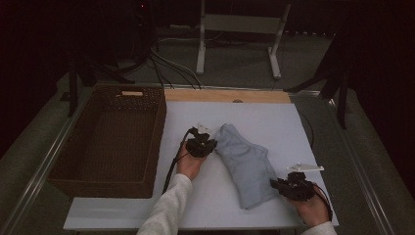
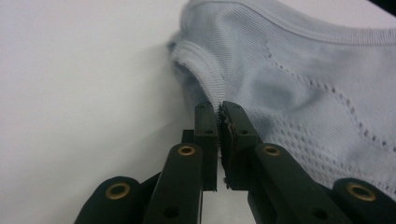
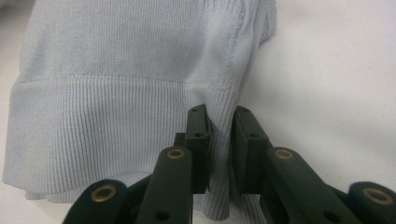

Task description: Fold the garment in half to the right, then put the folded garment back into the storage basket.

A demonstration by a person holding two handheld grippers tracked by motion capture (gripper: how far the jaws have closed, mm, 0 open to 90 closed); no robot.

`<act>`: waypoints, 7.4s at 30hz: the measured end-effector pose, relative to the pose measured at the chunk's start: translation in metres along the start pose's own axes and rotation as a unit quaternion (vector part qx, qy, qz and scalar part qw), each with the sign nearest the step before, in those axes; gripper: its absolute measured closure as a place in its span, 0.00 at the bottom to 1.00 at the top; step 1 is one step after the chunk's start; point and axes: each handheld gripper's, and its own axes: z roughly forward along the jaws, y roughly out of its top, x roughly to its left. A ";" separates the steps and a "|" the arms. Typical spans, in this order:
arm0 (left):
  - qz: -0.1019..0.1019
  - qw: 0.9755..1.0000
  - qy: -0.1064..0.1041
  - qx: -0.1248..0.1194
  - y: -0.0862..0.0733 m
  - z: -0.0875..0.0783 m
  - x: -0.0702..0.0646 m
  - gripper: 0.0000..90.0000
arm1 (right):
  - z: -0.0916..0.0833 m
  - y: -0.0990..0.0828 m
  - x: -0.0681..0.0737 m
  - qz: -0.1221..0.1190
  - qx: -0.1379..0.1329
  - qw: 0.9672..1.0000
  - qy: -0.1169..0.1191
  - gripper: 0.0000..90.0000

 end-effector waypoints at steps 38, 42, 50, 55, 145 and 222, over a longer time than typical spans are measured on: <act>-0.055 0.998 -0.020 0.004 -0.003 0.015 0.006 0.25 | -0.003 0.001 -0.002 -0.005 -0.001 1.000 0.001 0.88; -0.055 0.998 -0.016 0.015 -0.005 0.019 0.005 0.19 | -0.003 0.001 -0.003 -0.004 -0.001 1.000 0.001 0.88; -0.056 0.998 -0.003 0.035 -0.007 0.025 0.005 0.04 | -0.003 0.001 -0.003 -0.005 -0.001 1.000 0.001 0.88; -0.056 0.997 -0.017 0.042 -0.007 0.026 0.004 0.08 | -0.003 0.001 -0.003 -0.003 -0.002 1.000 0.003 0.87; -0.042 0.996 -0.072 -0.026 0.038 -0.020 -0.015 0.89 | -0.011 0.019 0.029 0.063 0.016 0.992 0.105 0.89; -0.042 0.997 -0.040 -0.056 0.084 -0.088 0.010 0.89 | -0.003 0.089 0.089 0.061 -0.040 0.970 0.231 0.89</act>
